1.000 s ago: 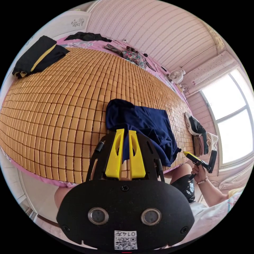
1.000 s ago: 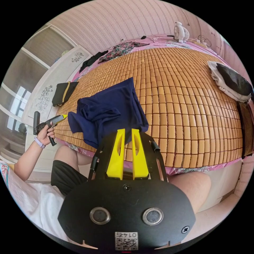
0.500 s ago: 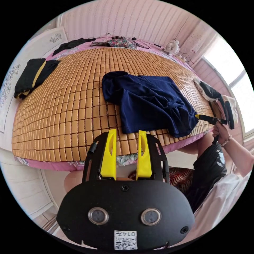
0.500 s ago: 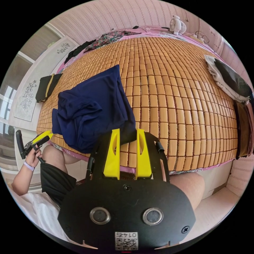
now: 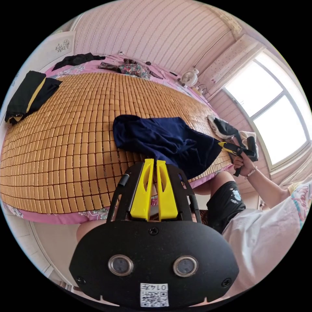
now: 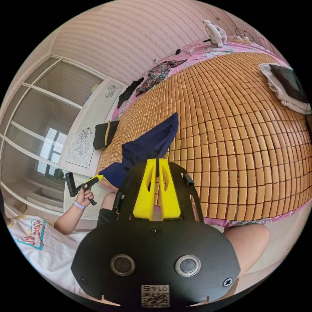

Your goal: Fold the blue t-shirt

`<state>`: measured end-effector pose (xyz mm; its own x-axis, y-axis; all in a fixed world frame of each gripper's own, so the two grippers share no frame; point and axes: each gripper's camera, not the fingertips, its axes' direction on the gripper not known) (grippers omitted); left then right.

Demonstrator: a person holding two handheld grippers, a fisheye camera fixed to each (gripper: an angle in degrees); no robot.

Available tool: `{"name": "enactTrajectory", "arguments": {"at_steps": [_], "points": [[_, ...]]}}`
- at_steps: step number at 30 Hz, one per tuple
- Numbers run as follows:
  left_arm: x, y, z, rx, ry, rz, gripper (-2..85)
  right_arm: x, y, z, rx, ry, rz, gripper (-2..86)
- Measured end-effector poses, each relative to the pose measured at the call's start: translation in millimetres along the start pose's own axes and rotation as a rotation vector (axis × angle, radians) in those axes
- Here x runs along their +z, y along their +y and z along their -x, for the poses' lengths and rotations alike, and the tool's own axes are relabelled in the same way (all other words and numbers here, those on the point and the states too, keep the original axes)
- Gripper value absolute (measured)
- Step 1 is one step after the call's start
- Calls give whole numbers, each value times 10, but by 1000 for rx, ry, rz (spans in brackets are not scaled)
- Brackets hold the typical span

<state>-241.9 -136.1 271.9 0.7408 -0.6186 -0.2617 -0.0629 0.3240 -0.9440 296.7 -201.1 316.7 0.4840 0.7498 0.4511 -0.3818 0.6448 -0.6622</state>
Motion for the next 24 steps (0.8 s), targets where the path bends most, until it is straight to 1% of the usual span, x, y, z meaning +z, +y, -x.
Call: {"name": "enactTrajectory", "arguments": {"at_steps": [2, 3, 4, 5, 6, 7, 9, 11, 13, 14, 16, 18, 20, 21, 24], "points": [[-391, -34, -125, 43, -19, -80, -6, -300, -58, 194, -33, -19, -64, 9], [-669, -59, -219, 72, -26, -151, -6, -532, -99, 343, -62, -47, -119, 8], [-810, -75, -267, 85, -29, -184, -6, -797, -137, 499, -89, -87, -187, 8], [-1096, -108, -377, 116, -36, -251, -6, -938, -155, 581, -104, -113, -223, 8], [-1398, -133, -505, 153, -46, -335, -6, -1236, -188, 755, -142, -166, -296, 8], [-1554, -143, -573, 172, -51, -379, -7, -1553, -214, 947, -192, -219, -368, 8], [-2175, -168, -855, 242, -87, -564, -7, -2051, -234, 1270, -282, -289, -470, 7], [-2572, -199, -1045, 267, -143, -665, -7, -2540, -229, 1614, -373, -343, -560, 7], [-2911, -222, -1226, 295, -191, -750, -7, -3144, -156, 2087, -471, -325, -685, 7], [-3118, -228, -1341, 312, -194, -799, -7, -3280, -133, 2200, -498, -324, -710, 7], [-3403, -212, -1530, 340, -194, -869, -7, -3788, -10, 2574, -588, -368, -810, 7], [-3690, -172, -1762, 380, -223, -943, -7, -4112, 102, 2800, -654, -388, -861, 6], [-3842, -153, -1906, 398, -221, -960, -7, -4356, 215, 3025, -694, -317, -873, 6], [-3936, -113, -2011, 409, -223, -982, -7, -4456, 286, 3156, -706, -238, -864, 6], [-4242, 96, -2291, 461, -230, -1088, -7, -4739, 553, 3324, -781, -247, -906, 6]]}}
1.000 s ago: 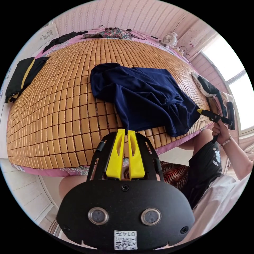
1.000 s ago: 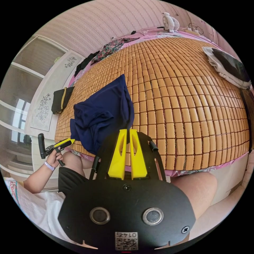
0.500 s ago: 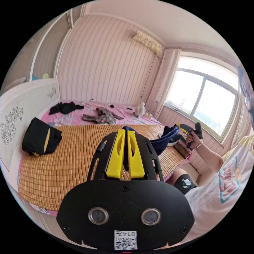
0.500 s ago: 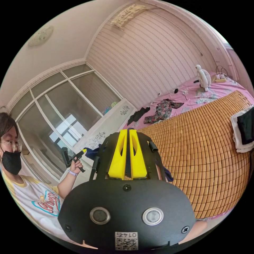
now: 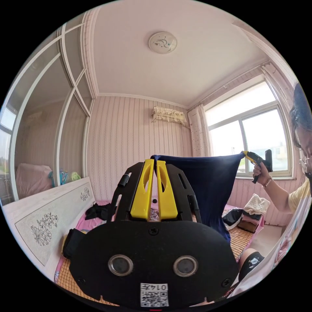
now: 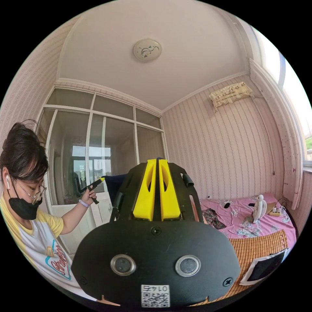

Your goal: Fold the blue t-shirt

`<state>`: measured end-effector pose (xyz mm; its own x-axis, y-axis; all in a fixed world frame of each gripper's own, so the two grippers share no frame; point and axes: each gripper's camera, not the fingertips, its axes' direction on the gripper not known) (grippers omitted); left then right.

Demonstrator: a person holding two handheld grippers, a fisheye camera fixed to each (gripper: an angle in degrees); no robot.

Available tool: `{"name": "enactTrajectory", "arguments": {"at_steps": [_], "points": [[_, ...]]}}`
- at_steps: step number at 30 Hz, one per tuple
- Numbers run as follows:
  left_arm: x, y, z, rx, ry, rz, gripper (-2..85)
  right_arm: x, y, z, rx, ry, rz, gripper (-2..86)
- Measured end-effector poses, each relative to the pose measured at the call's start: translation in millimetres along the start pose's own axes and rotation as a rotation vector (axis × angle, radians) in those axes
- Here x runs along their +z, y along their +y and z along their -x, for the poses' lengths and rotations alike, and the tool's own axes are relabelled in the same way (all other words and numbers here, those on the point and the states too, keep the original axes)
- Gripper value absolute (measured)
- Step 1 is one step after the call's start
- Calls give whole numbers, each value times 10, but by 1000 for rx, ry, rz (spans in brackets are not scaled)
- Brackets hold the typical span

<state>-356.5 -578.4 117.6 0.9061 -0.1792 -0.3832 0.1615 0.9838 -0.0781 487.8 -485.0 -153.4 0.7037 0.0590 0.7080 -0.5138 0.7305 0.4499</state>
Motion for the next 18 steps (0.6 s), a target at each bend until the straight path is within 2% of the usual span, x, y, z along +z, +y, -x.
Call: {"name": "enactTrajectory", "arguments": {"at_steps": [6, 10, 13, 18], "points": [[-568, -482, -284, 76, 64, -241, -7, -573, -540, 411, -109, -159, -200, 6], [-532, -571, -284, 82, 81, -250, -7, -465, -705, 375, -158, -115, -192, 6], [-53, -478, -174, 45, 93, -127, -7, 39, -572, 61, -118, 18, -35, 6], [1529, 356, 213, -101, 31, 334, -7, 1193, 204, -872, -5, 243, 400, 3]]}}
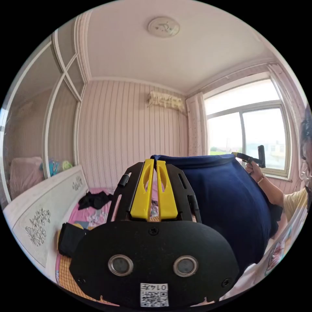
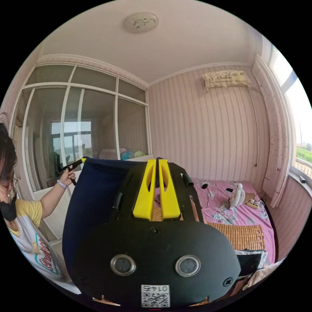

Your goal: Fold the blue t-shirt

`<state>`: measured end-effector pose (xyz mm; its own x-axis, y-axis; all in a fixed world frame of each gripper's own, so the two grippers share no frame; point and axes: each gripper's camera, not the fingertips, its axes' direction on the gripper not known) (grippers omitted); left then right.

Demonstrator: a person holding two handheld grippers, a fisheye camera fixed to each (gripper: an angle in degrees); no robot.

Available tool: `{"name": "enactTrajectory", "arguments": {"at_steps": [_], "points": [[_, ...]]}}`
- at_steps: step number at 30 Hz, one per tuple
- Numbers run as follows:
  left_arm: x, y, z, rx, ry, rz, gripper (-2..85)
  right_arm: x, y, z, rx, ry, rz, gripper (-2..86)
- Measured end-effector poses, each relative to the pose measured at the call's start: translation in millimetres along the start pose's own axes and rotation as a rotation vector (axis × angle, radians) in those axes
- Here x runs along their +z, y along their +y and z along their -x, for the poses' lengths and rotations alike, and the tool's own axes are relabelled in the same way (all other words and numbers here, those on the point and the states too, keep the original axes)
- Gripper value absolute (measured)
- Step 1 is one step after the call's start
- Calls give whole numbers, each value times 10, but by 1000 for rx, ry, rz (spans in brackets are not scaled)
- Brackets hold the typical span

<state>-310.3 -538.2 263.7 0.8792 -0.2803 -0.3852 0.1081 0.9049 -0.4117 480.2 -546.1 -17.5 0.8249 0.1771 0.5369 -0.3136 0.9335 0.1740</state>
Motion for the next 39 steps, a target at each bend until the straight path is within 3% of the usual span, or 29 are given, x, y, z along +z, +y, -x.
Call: {"name": "enactTrajectory", "arguments": {"at_steps": [3, 5, 11, 15, 20, 23, 27, 33, 39], "points": [[823, 286, 238, -102, -2, 180, -7, 712, 220, -433, 132, 18, 143, 0], [1055, 321, 325, -150, 14, 187, -7, 919, 201, -631, 214, 6, 126, -2], [1090, -62, 311, -64, -10, -34, -7, 725, -182, -698, 166, -137, -252, -2], [1426, 318, 254, 43, -26, 52, -7, 761, 357, -681, 105, -160, -282, -2], [2191, 1413, 557, -78, 27, 305, -7, 1279, 1614, -829, 161, -62, 11, 2], [2737, 2232, 689, -111, 88, 542, -6, 1762, 2580, -1003, 320, -27, 220, 4], [3223, 3353, 853, -232, 38, 800, -6, 2406, 3695, -1087, 469, -6, 538, 6], [3481, 4286, 1172, -527, 54, 954, -6, 2802, 4472, -1015, 474, 7, 837, 8], [3687, 4557, 1263, -495, 52, 1049, -4, 2791, 4760, -1071, 457, 22, 945, 11]]}}
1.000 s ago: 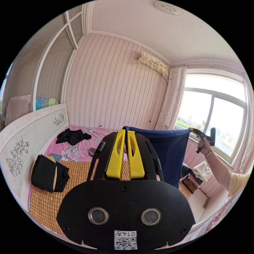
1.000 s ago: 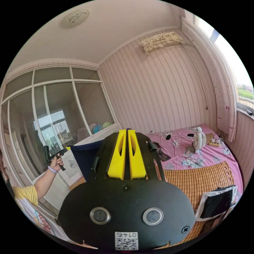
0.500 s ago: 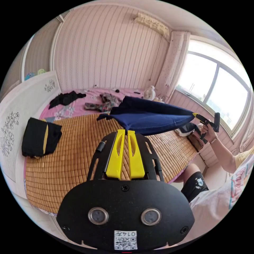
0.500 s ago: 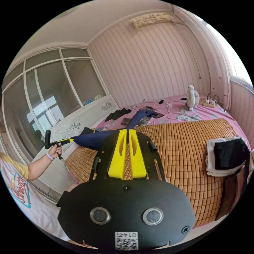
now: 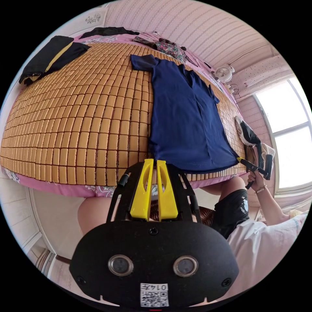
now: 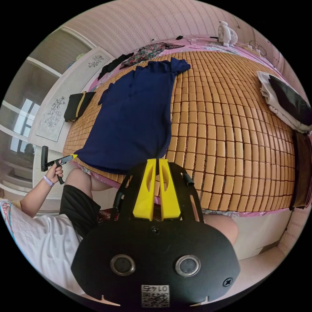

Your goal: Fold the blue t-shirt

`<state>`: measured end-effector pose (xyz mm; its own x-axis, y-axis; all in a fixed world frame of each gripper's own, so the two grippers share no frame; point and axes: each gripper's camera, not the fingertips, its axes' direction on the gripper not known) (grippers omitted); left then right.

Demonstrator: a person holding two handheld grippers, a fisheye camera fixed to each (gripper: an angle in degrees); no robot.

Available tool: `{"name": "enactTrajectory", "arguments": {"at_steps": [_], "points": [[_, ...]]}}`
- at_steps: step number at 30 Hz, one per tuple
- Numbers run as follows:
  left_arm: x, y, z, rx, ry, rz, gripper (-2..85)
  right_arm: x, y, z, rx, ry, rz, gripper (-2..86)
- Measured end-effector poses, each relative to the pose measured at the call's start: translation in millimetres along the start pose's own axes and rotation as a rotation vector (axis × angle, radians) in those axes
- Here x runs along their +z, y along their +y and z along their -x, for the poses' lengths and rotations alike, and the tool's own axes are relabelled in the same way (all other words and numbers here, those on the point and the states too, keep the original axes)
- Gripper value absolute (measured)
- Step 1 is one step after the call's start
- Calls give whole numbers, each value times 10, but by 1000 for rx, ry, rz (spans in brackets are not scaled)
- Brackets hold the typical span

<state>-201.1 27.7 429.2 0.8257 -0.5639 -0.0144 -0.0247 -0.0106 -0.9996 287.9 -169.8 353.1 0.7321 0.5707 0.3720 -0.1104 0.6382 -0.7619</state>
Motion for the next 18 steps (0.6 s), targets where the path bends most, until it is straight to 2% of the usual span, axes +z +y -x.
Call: {"name": "enactTrajectory", "arguments": {"at_steps": [4, 9, 18], "points": [[123, -92, 68, -22, 14, 17, -2, 148, -11, -100, 23, -20, 85, 19], [306, -239, 188, -50, -2, 27, 6, 230, 1, -223, 52, -19, 84, 42], [380, -684, 234, 68, -81, -32, 42, 99, -209, -560, 50, 46, -54, 73]]}}
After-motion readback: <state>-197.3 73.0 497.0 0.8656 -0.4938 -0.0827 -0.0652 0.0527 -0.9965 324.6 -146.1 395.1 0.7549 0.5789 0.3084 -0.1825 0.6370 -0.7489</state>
